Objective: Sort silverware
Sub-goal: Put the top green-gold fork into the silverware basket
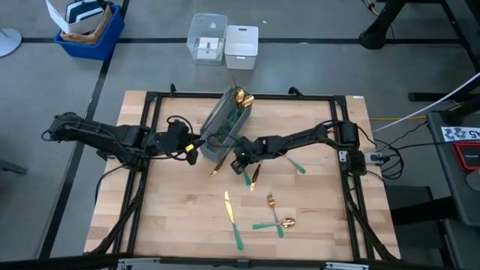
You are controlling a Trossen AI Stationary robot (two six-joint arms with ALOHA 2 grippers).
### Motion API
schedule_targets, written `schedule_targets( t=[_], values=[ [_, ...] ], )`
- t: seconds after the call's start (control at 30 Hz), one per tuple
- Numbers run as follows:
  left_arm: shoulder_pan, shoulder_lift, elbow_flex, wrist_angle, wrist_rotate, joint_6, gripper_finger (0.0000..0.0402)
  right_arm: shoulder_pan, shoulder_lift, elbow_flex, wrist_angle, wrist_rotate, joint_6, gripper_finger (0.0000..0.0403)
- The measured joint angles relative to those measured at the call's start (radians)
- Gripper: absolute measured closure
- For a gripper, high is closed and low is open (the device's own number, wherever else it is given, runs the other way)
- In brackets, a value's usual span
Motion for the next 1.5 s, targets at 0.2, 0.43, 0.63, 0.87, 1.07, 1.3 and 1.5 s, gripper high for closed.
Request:
schedule_targets(
  t=[0.2,0.43,0.63,0.87,1.07,1.3,1.5],
  values=[
    [0.0,0.0,0.0,-0.005,0.0,-0.002,0.0276,0.012,0.002,0.0,-0.005,0.047,0.0,0.0325],
    [0.0,-0.001,0.0,-0.006,0.0,-0.006,0.0276,0.01,-0.002,-0.002,-0.002,0.028,-0.006,0.039],
    [0.0,-0.034,0.0,-0.032,0.0,-0.033,0.0276,0.009,-0.019,0.016,-0.036,-0.071,-0.015,0.0386],
    [0.0,-0.112,0.0,-0.098,0.0,-0.111,0.0276,0.011,-0.072,0.109,-0.105,-0.158,-0.096,0.0392],
    [0.0,-0.166,0.0,-0.138,0.0,-0.15,0.0276,0.01,-0.149,0.211,-0.166,-0.193,-0.216,0.0396],
    [0.0,-0.172,0.0,-0.136,0.0,-0.155,0.0276,0.004,-0.191,0.362,-0.162,-0.191,-0.393,0.0393],
    [0.0,-0.162,0.0,-0.134,0.0,-0.18,0.0276,-0.018,-0.192,0.404,0.037,-0.109,-0.577,0.0392]
  ],
)
